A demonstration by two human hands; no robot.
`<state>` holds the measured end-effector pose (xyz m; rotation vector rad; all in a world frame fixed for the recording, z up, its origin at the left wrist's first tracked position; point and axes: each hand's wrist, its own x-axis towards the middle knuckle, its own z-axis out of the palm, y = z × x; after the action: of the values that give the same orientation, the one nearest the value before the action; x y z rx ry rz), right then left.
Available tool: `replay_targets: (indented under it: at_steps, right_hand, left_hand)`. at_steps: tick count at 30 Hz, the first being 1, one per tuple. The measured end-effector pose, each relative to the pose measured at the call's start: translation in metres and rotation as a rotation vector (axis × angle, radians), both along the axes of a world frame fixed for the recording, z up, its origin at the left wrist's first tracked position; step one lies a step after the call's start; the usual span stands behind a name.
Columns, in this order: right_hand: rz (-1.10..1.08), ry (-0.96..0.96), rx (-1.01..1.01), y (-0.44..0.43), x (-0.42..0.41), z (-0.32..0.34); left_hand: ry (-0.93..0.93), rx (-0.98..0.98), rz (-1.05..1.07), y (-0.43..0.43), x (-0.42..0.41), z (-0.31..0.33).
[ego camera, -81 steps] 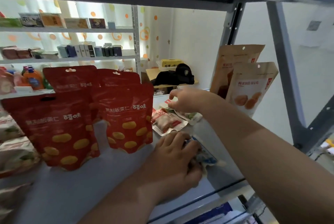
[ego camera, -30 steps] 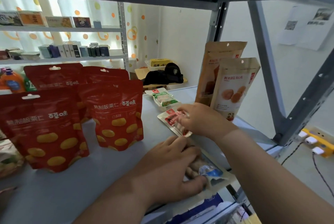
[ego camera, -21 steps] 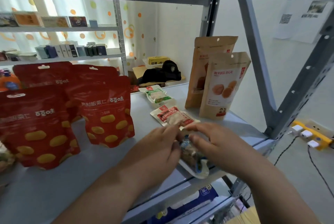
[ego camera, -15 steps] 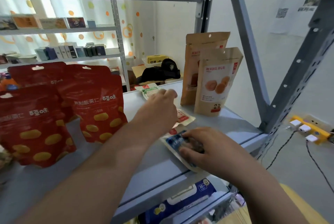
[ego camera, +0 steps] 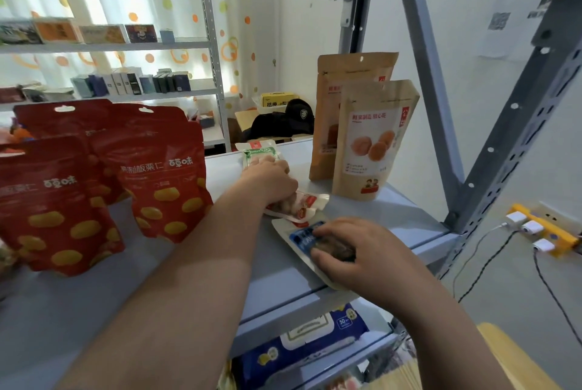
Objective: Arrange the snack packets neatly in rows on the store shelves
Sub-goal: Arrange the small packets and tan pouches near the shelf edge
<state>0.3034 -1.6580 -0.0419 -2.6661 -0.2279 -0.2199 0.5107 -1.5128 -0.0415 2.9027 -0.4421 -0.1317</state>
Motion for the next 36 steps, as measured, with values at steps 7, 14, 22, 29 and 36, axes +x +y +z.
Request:
replay_targets:
  at_steps: [7,14,22,29,36]
  right_hand:
    - [0.025,0.073,-0.064,-0.006,0.001,0.008]
    - [0.096,0.183,-0.15,0.014,0.034,0.028]
    - [0.035,0.332,-0.28,0.026,0.045,0.007]
    - [-0.032,0.29,-0.291,0.037,0.045,0.004]
    - [-0.063,0.171,-0.095,0.022,0.031,0.01]
  left_hand:
    - [-0.138,0.064,-0.156,0.019,-0.003,-0.007]
    - [-0.203,0.007,-0.117,0.014,-0.011,-0.007]
    - [-0.256,-0.142,-0.055,0.016,-0.008,-0.01]
    - [-0.205,-0.203,0.0,0.015,-0.003,-0.013]
    - [-0.133,-0.207,-0.013,0.018,-0.004,-0.014]
